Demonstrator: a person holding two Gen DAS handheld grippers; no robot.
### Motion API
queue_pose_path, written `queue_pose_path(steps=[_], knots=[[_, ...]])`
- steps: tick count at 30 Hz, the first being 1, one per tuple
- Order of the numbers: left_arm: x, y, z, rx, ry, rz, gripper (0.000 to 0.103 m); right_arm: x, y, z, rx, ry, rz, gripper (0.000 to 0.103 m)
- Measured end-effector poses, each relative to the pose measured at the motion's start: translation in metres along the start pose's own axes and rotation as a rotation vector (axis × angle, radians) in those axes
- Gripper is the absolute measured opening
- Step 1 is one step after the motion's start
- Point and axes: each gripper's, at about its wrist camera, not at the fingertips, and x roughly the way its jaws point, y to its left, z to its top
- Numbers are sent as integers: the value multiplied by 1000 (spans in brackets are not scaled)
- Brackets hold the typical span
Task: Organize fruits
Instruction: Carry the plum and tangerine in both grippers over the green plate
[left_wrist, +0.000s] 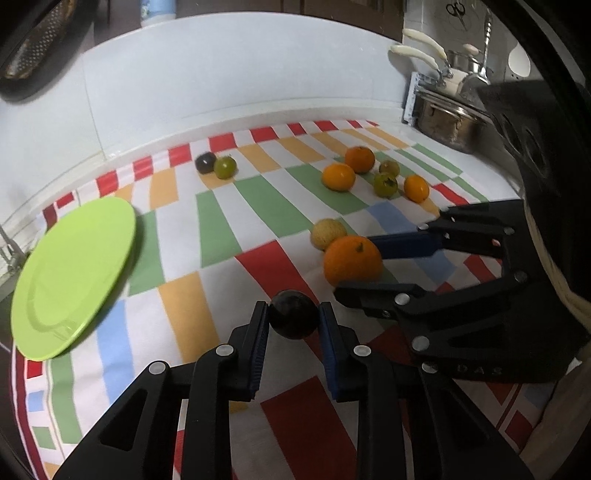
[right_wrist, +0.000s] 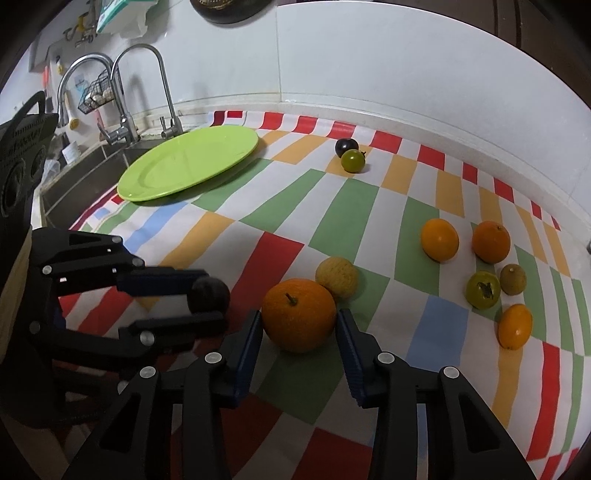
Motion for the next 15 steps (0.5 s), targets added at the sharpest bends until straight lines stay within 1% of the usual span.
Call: queue_pose_path(steps=[7,11,15], knots=[[-25,-1,7,-8,-67,26,27,-23,4,2,26,-50,-27,42],[-41,-1,10,-16,-106,55,27,-40,6,5,34,-95,-46,42],[-56,3,13,-45,-145,87,27,-56,12,9,35,-142,-61,42]])
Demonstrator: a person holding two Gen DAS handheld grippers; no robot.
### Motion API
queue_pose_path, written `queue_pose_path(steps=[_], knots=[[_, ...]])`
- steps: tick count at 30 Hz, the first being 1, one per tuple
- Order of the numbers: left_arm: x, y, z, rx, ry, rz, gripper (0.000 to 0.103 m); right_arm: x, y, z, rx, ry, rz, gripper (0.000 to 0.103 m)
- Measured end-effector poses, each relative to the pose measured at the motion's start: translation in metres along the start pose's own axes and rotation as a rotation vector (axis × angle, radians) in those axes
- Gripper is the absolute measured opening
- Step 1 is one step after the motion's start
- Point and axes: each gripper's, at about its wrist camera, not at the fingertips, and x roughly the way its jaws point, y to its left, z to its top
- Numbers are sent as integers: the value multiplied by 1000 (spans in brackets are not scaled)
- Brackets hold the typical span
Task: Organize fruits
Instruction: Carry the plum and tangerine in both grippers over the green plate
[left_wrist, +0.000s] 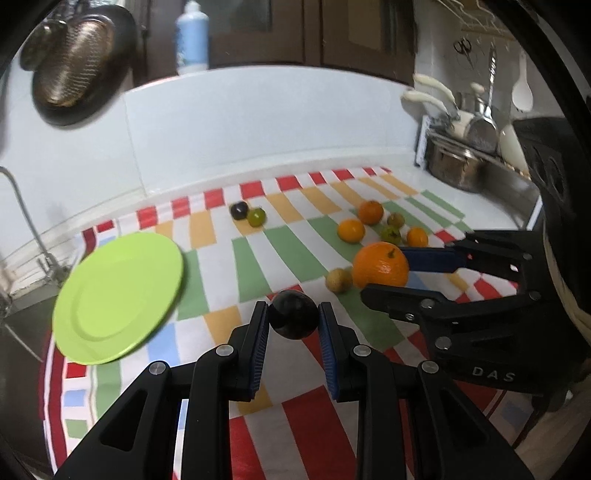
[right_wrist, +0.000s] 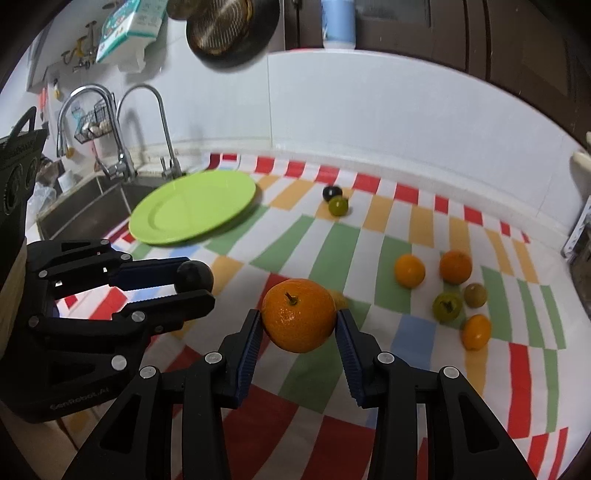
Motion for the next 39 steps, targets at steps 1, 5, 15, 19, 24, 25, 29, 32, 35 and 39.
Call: queue_pose_path(steps=[1,5,15,19,24,25,29,32,35,39], knots=[[-3,1,1,-3,-8,7,27,-3,2,0,2,-10,1,42],[-15,4,4,-30,-38,44,27,-14,8,5,-5,-47,-6,42],[-44,18,12,-62,-94,144,27,-32,24,24,-22,-135,-2,42],[-53,30,16,-73,-114,195,27,-34,31,37,-29,-171,5,42],[-60,45,17,-87,-131,239,27,-30,41,51,-36,-194,30,42],[-61,50,18,-92,-134,251,27,-27,43,54,-41,-197,32,42],[-61,63,23,-106,-143,288,27,-18,52,66,-54,-203,58,42],[-61,74,26,-126,-147,308,27,-9,57,75,-58,-206,78,42],[-60,89,29,-141,-156,328,27,-1,63,85,-59,-208,98,42],[-56,105,32,-149,-157,357,27,13,72,101,-76,-206,119,42]])
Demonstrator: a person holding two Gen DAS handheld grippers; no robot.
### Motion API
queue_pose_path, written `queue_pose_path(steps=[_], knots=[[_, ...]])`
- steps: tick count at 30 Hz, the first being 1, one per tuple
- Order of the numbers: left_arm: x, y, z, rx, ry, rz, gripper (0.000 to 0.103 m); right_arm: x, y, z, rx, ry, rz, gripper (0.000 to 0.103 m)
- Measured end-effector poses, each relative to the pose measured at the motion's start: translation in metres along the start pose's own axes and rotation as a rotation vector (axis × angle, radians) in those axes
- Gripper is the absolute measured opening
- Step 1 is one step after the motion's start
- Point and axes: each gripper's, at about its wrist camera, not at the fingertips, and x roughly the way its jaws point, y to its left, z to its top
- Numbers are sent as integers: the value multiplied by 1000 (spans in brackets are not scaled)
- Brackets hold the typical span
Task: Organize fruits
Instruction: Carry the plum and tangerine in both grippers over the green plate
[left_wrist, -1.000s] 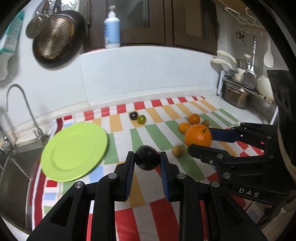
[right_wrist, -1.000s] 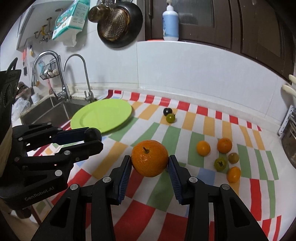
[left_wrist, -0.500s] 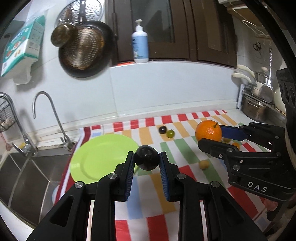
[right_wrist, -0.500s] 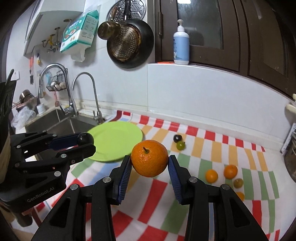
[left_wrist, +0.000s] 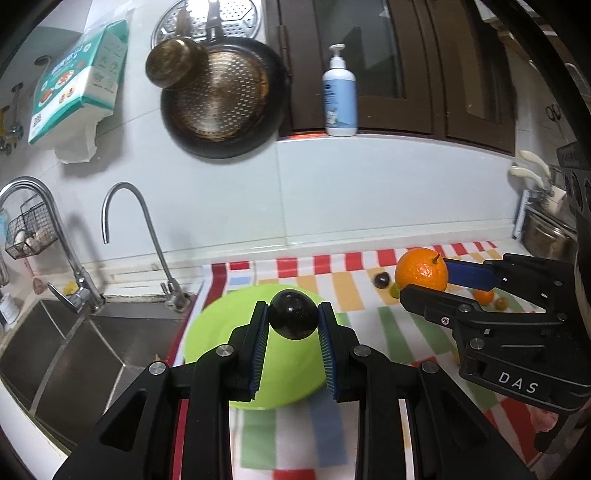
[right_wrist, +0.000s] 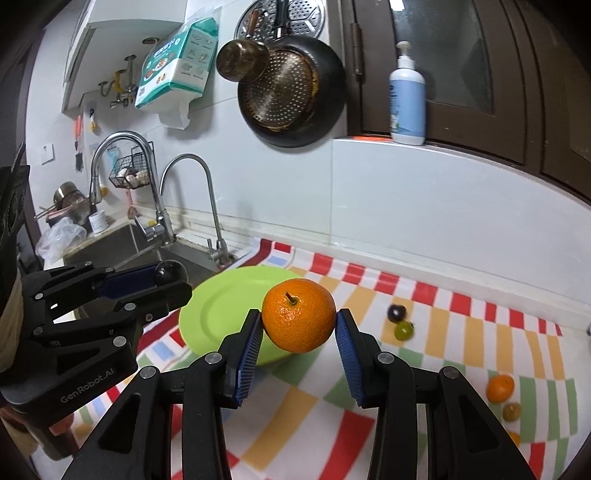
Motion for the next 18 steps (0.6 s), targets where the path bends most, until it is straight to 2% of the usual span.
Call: queue_pose_path(steps=[7,18], knots=[[32,24,3,-11,28,35,27,42,5,17,-4,41,37,42],[87,52,5,-27,88,60,27,110,8,26,0,122,58,42]])
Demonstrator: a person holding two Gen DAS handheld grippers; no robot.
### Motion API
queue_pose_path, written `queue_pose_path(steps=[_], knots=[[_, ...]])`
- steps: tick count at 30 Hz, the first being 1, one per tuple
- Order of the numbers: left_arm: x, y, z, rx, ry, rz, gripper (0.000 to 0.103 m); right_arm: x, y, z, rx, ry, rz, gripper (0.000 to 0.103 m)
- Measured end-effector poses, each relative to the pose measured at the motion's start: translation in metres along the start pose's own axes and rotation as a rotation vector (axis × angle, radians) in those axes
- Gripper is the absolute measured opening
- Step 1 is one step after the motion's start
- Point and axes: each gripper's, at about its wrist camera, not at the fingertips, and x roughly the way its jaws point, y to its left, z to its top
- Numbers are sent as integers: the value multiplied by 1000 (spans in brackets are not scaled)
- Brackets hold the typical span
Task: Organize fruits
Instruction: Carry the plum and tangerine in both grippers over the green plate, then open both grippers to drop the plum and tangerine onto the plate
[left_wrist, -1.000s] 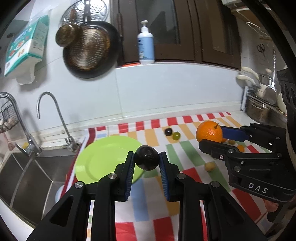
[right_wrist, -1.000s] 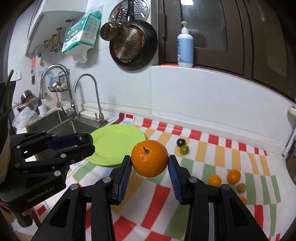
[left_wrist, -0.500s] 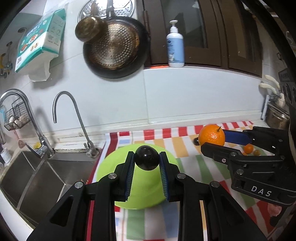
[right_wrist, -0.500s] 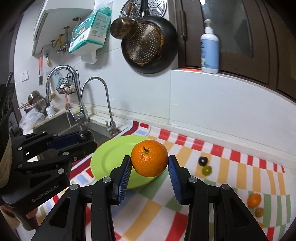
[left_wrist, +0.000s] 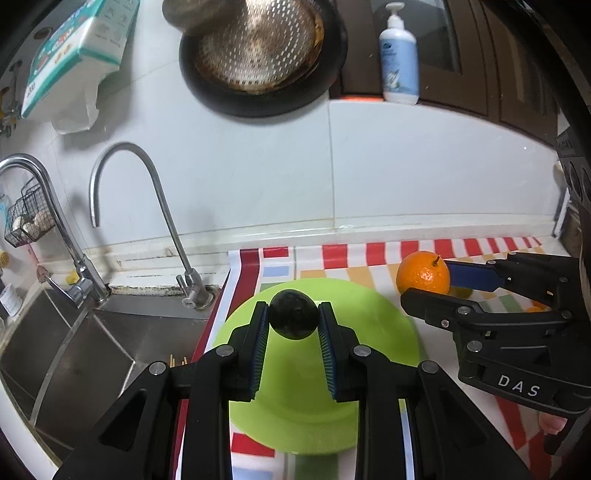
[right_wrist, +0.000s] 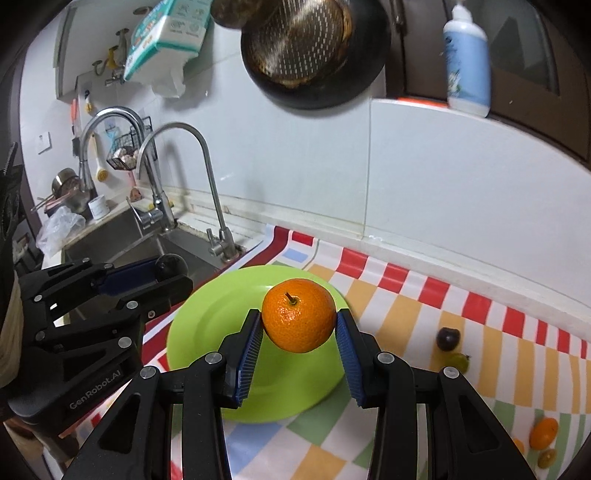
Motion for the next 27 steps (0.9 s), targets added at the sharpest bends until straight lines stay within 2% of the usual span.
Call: queue_pose_path(steps=[14,23,27], knots=[[78,22,-9,-18,121,0,27,86,-4,3,10,122,1,42],[97,26,-12,-24,159,-13,27,110,-8,-2,28,168,-5,42],[94,27,-12,-18,150,1,38,109,-9,-1,18,159,-30,42]])
